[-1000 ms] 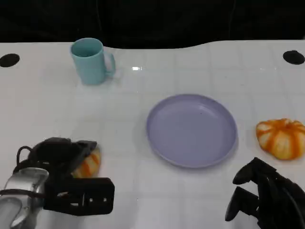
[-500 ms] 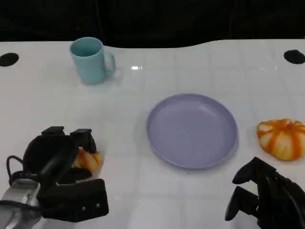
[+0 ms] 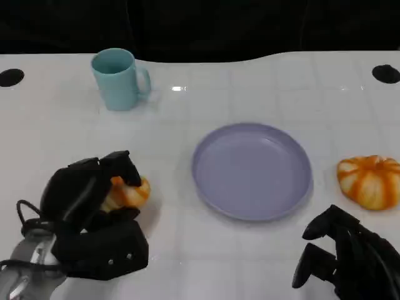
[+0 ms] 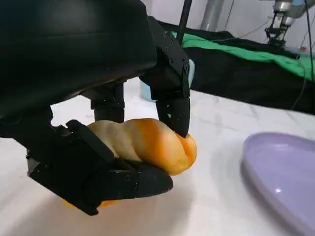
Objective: Grasp the bread from the table and place it into the plate.
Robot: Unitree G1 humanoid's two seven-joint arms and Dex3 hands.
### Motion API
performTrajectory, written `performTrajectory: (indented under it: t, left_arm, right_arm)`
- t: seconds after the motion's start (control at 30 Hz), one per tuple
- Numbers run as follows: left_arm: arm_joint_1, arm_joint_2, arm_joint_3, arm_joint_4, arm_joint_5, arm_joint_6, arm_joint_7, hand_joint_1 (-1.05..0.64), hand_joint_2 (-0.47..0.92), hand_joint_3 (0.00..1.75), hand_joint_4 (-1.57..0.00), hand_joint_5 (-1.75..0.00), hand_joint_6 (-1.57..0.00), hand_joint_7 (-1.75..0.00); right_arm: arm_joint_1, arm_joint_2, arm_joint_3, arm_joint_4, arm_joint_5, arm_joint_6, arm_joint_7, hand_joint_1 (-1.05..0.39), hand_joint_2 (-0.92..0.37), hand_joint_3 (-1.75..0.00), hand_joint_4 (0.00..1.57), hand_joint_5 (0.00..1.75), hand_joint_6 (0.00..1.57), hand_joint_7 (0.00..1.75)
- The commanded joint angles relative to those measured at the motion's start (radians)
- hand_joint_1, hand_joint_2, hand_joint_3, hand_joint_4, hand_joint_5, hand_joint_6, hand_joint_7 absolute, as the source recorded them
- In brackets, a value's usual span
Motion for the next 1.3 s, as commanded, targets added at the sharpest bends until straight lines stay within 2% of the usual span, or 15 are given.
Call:
performTrajectory:
  t: [0.03, 0.37, 0.63, 0.8, 1.0, 1.13, 1.3]
  left_arm:
    - [-0.009, -0.007, 0.028, -0.052, -0.035, 0.035, -0.049, -0.18, 0.52, 1.19, -0.86, -1.75, -0.71, -1.75]
    - [-0.08, -0.055, 0.03, -0.071, -0.042, 0.05, -0.084, -0.2, 0.53, 1.13, -0.88, -1.75, -0.69, -1.75]
    - [-0.134, -0.09, 0.017, -0.059, -0.04, 0.045, -0.084, -0.17, 0.42, 1.32, -0.92, -1.75, -0.73, -1.75]
    - [-0.173, -0.101, 0.006, -0.036, -0.034, 0.03, -0.081, -0.14, 0.41, 1.24, -0.88, -1.75, -0.69, -1.75]
    - [-0.184, -0.104, 0.005, -0.018, -0.033, 0.017, -0.075, -0.14, 0.4, 1.23, -0.88, -1.75, -0.69, -1.75]
    - [-0.286, -0.133, -0.027, 0.069, 0.001, -0.044, -0.027, -0.1, 0.38, 1.26, -0.9, -1.75, -0.71, -1.75]
    - [-0.33, -0.152, -0.039, 0.122, 0.002, -0.082, -0.019, -0.1, 0.39, 1.28, -0.91, -1.75, -0.72, -1.75]
  right_arm:
    - [-0.009, -0.012, -0.013, 0.016, -0.001, -0.015, 0.005, -0.54, -0.92, -0.48, 0.59, 1.75, 0.36, 1.69]
    - [-0.012, -0.012, -0.014, 0.029, -0.012, -0.026, 0.005, -0.53, -0.92, -0.46, 0.6, 1.75, 0.39, 1.67]
    - [-0.014, -0.004, -0.004, 0.043, -0.016, -0.036, 0.001, -0.53, -0.92, -0.47, 0.61, 1.75, 0.4, 1.67]
    - [-0.018, -0.002, -0.007, 0.039, -0.01, -0.027, -0.005, -0.54, -0.92, -0.45, 0.62, 1.75, 0.41, 1.67]
    - [-0.019, -0.002, -0.009, 0.039, -0.007, -0.023, -0.007, -0.54, -0.92, -0.44, 0.62, 1.75, 0.41, 1.66]
    - [-0.026, -0.007, -0.009, 0.055, -0.012, -0.038, 0.005, -0.53, -0.92, -0.46, 0.61, 1.75, 0.42, 1.66]
    - [-0.024, -0.004, -0.004, 0.054, -0.011, -0.037, 0.006, -0.52, -0.92, -0.46, 0.61, 1.75, 0.41, 1.66]
